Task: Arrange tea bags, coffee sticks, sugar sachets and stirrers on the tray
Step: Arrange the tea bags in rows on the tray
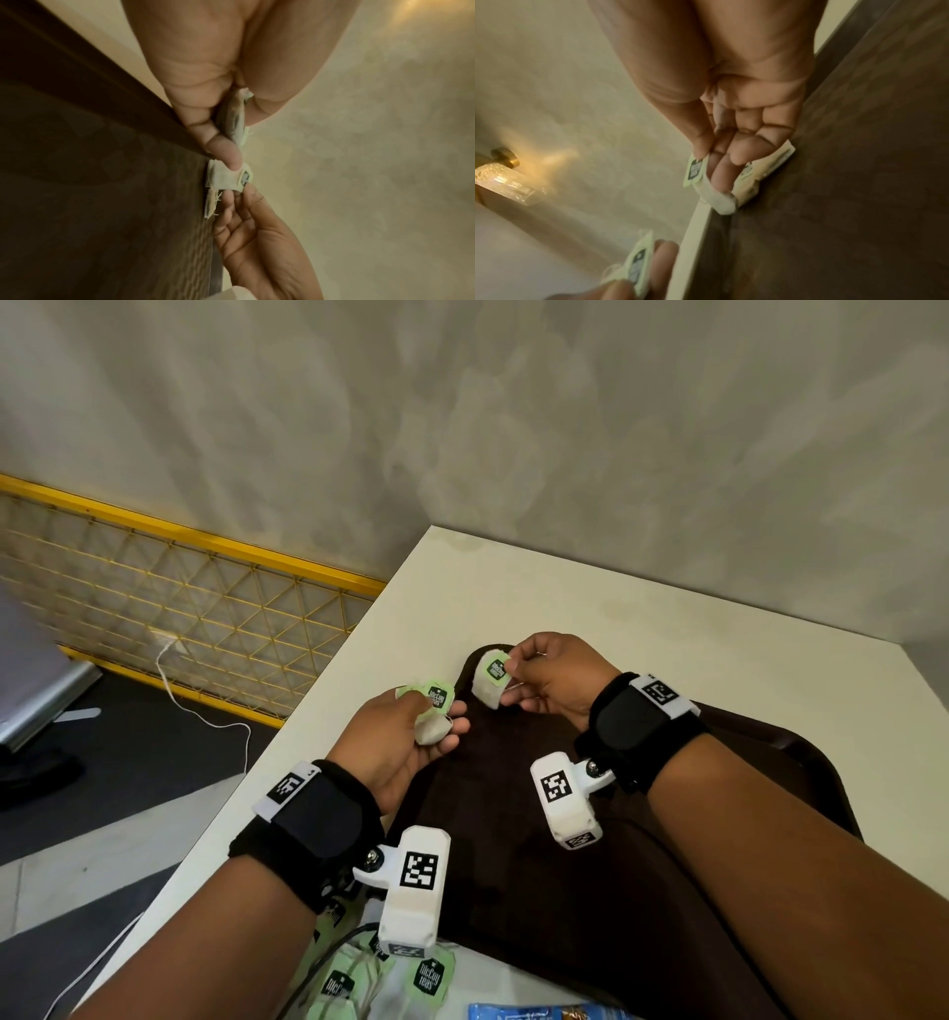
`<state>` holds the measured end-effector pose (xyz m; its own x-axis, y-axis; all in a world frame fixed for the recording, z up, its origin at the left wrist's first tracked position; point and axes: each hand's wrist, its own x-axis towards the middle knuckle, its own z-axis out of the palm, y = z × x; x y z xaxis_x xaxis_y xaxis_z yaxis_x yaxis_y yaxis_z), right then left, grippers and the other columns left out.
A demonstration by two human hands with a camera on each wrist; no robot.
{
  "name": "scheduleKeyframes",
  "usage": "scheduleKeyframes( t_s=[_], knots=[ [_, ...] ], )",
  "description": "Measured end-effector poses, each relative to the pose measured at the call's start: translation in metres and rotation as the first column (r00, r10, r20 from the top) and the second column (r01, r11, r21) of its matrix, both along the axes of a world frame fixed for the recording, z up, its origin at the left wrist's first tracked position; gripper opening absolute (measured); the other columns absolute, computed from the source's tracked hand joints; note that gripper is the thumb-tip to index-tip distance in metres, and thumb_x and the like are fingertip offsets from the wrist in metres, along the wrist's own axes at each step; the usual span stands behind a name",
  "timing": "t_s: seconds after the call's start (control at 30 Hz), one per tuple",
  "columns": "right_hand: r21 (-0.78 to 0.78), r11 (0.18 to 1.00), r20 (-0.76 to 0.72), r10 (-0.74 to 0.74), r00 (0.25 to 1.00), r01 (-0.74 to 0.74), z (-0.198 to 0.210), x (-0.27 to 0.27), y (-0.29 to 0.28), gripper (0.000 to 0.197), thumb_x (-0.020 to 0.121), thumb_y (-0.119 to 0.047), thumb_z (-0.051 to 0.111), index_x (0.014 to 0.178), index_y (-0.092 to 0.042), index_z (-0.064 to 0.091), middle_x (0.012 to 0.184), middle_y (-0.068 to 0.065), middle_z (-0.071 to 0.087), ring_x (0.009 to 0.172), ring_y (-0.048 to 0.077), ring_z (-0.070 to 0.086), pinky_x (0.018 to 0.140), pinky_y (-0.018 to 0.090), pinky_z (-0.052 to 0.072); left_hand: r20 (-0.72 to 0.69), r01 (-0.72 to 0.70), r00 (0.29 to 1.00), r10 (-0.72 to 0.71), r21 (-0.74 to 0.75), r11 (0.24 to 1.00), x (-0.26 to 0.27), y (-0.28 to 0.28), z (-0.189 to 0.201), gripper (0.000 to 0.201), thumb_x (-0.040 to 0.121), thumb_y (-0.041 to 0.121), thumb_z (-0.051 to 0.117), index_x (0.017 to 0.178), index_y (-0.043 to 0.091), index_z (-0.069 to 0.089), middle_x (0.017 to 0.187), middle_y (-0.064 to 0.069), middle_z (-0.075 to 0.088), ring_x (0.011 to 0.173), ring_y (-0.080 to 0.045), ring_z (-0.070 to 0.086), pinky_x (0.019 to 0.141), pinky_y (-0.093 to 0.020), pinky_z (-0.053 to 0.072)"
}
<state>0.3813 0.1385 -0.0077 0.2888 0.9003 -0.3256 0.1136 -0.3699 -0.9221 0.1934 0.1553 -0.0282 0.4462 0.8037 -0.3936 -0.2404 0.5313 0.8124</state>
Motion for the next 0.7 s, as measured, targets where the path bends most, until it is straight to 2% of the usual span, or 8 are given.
scheduleKeyframes(
  t_s=[0.17,0.23,0.3,0.37,0.4,0.5,0.63,0.7],
  knots=[
    [-0.074,0.997,0.157,0.013,0.988,-0.002,-0.013,-0.002,0.004,0.011,0.092,-0.01,0.058,0.083,-0.014,0.054,0.069,0.008,0.062,0.048,0.008,0.062,0.041,0.018,0.04,-0.014,-0.005,1.0,0.005,-0.008,1.0,-0.003,0.0,-0.001,0.02,0.098,0.006,0.036,0.105,0.0,0.054,0.091,-0.016,0.068,0.062,-0.016,0.068,0.05,-0.02,0.053],
    [-0.076,0.997,0.29,0.011,0.957,0.012,-0.013,-0.004,0.007,0.014,0.09,-0.012,0.06,0.077,-0.015,0.055,0.066,0.006,0.062,0.045,0.008,0.059,0.041,0.019,0.04,-0.017,-0.005,1.0,0.005,-0.003,1.0,-0.003,0.0,0.0,0.019,0.098,0.006,0.037,0.101,0.001,0.055,0.091,-0.016,0.069,0.063,-0.016,0.068,0.05,-0.02,0.053],
    [-0.083,0.997,0.488,0.039,0.872,0.002,-0.014,-0.003,0.012,0.018,0.086,-0.017,0.065,0.07,-0.016,0.056,0.062,0.001,0.059,0.05,0.012,0.055,0.048,0.022,0.041,-0.016,-0.007,1.0,0.007,0.0,1.0,-0.004,-0.001,0.0,0.019,0.098,0.006,0.037,0.101,0.001,0.055,0.09,-0.016,0.069,0.062,-0.015,0.068,0.051,-0.02,0.054],
    [-0.069,0.998,0.65,0.05,0.758,-0.006,-0.014,-0.002,0.014,0.015,0.08,-0.024,0.072,0.075,-0.016,0.06,0.064,-0.007,0.052,0.064,0.015,0.052,0.06,0.025,0.038,-0.016,-0.008,1.0,0.008,-0.001,1.0,-0.004,-0.001,0.0,0.019,0.098,0.006,0.037,0.103,0.001,0.055,0.091,-0.016,0.069,0.062,-0.015,0.068,0.051,-0.021,0.054],
    [-0.061,0.998,0.686,0.054,0.725,-0.016,-0.013,-0.002,0.014,0.016,0.078,-0.027,0.074,0.081,-0.015,0.063,0.066,-0.01,0.049,0.07,0.014,0.05,0.062,0.025,0.036,-0.017,-0.007,1.0,0.007,-0.002,1.0,-0.004,-0.001,0.0,0.019,0.098,0.006,0.037,0.103,0.002,0.054,0.091,-0.015,0.069,0.062,-0.015,0.068,0.051,-0.02,0.054],
    [-0.131,0.985,0.737,0.174,0.653,-0.114,-0.012,-0.006,0.014,0.021,0.074,-0.03,0.076,0.09,-0.019,0.069,0.068,-0.012,0.047,0.076,0.013,0.05,0.056,0.022,0.033,-0.015,-0.005,1.0,0.005,-0.002,1.0,-0.004,-0.002,0.0,0.019,0.098,0.006,0.037,0.104,0.001,0.055,0.09,-0.015,0.069,0.063,-0.015,0.068,0.051,-0.02,0.054],
    [-0.236,0.957,0.768,0.291,0.571,-0.169,-0.009,-0.011,0.014,0.025,0.076,-0.028,0.075,0.1,-0.021,0.07,0.088,-0.006,0.055,0.086,0.016,0.056,0.074,0.024,0.039,0.002,0.009,1.0,-0.009,-0.001,1.0,-0.002,-0.003,0.001,0.02,0.099,0.007,0.037,0.104,0.0,0.056,0.087,-0.014,0.069,0.063,-0.015,0.069,0.053,-0.021,0.055],
    [-0.252,0.953,0.777,0.303,0.551,-0.169,-0.009,-0.011,0.014,0.025,0.079,-0.028,0.072,0.102,-0.021,0.07,0.094,-0.002,0.059,0.096,0.019,0.059,0.077,0.024,0.04,0.017,0.023,1.0,-0.023,-0.007,1.0,-0.001,-0.003,0.002,0.021,0.098,0.007,0.038,0.106,-0.001,0.056,0.086,-0.014,0.07,0.066,-0.017,0.07,0.055,-0.022,0.056]
  ],
)
